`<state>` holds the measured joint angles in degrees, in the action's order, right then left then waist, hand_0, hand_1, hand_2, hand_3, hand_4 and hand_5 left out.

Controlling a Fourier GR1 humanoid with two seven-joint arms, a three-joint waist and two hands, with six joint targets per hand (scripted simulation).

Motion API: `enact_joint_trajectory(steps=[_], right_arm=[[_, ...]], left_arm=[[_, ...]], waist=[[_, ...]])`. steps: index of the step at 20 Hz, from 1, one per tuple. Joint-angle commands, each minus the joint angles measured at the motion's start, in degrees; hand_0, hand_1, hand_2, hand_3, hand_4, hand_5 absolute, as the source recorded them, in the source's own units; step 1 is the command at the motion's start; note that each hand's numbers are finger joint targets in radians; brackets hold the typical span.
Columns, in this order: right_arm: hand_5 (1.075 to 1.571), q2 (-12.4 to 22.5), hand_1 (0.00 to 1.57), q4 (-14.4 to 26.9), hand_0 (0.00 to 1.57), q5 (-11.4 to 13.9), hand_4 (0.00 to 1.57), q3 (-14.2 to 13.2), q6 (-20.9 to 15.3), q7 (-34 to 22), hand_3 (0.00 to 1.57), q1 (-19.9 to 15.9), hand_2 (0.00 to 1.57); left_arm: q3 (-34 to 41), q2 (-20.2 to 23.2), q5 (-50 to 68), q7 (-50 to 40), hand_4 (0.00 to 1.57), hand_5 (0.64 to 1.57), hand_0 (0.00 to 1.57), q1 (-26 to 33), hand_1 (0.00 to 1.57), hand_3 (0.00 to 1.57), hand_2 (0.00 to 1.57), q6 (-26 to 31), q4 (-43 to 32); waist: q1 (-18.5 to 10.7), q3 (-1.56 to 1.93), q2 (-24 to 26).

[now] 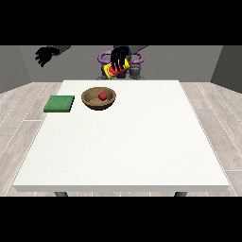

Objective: Pick the cup and pour the ball into the bowl, then pick the bowl and place it on the pad

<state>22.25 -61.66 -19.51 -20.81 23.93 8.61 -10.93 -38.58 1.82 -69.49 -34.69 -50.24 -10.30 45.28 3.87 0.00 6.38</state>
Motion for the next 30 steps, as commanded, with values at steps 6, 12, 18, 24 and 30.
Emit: enact_joint_trajectory(steps=[6,12,18,24,30], right_arm=[[1.57,-2.57,0.0,-0.26,0.0,-0.63,0.72,-0.28,-3.69,-1.43,0.0,-1.29,0.0],[1.57,-5.26,0.0,-0.32,0.0,0.35,0.7,0.54,-6.45,-0.32,0.0,-2.7,0.0],[1.57,-7.24,0.0,-0.67,0.0,0.31,0.42,-1.73,-11.94,0.93,0.0,-1.24,0.0],[1.57,-10.36,0.0,-2.28,0.0,1.11,0.0,-0.87,-15.43,3.26,0.0,-3.2,0.0],[1.568,-14.7,0.0,3.61,0.0,3.36,0.0,1.5,-17.27,10.29,0.0,-7.9,0.0]], left_arm=[[15.18,-0.25,19.56,12.72,1.27,1.57,1.1,10.85,1.1,0.99,1.3,-19.97,13.13],[27.85,-1.79,48.57,18.87,0.41,1.497,0.0,9.39,0.0,0.0,0.0,-18.65,29.82],[40.46,5.07,71.21,23.91,0.21,1.5,0.0,9.77,0.0,0.0,0.0,1.84,36.63],[53.24,18.98,85.01,26.91,0.35,1.5,0.0,8.14,0.0,0.0,0.0,19.17,32.52],[60.36,27.2,90.63,26.17,0.31,1.513,0.0,5.57,0.0,0.0,0.0,24.89,27.27]], waist=[[-6.29,-0.42,-8.24],[-8.79,-1.01,-12.65],[-15.91,-0.43,-14.5],[-17.68,-0.1,-18.29],[-15.06,0.03,-22.34]])
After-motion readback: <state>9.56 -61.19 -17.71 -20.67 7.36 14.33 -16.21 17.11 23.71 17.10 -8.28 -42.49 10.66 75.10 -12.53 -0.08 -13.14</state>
